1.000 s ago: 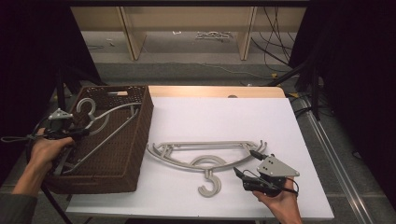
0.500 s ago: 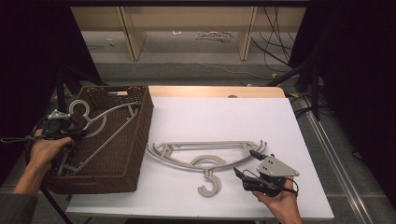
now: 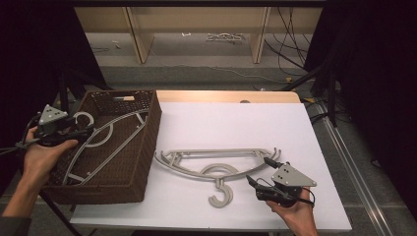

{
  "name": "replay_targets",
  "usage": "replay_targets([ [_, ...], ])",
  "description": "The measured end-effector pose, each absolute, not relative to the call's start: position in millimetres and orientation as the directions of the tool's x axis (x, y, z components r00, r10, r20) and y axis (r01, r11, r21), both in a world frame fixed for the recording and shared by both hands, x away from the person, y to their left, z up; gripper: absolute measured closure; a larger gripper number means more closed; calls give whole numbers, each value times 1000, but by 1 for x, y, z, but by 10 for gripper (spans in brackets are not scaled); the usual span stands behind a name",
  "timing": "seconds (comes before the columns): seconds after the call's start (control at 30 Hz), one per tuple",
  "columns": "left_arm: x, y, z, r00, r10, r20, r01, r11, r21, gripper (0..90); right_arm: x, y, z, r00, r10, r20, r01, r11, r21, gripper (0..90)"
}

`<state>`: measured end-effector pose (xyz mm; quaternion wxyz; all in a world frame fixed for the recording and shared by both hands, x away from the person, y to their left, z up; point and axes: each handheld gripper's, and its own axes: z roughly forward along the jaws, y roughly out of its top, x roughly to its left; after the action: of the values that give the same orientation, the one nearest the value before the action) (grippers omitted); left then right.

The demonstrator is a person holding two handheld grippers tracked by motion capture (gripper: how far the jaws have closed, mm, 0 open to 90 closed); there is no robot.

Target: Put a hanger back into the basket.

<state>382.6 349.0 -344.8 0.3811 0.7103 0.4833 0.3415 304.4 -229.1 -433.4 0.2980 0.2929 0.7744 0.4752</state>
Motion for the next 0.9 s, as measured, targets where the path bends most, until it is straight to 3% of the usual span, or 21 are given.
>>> replay_targets([
  [0.23, 360, 303, -334, 464, 886, -12, 284, -136, 949, 266, 302, -229, -432, -651, 742, -159, 178, 353, 919, 231],
  [0.47, 333, 246, -332, 618, 786, 25, 185, -176, 967, 207, 298, -232, -432, -654, 750, -97, 194, 291, 937, 221],
  [0.9, 309, 164, -356, 772, 634, 40, 132, -221, 966, 213, 290, -232, -430, -665, 745, -57, 205, 256, 945, 215],
])
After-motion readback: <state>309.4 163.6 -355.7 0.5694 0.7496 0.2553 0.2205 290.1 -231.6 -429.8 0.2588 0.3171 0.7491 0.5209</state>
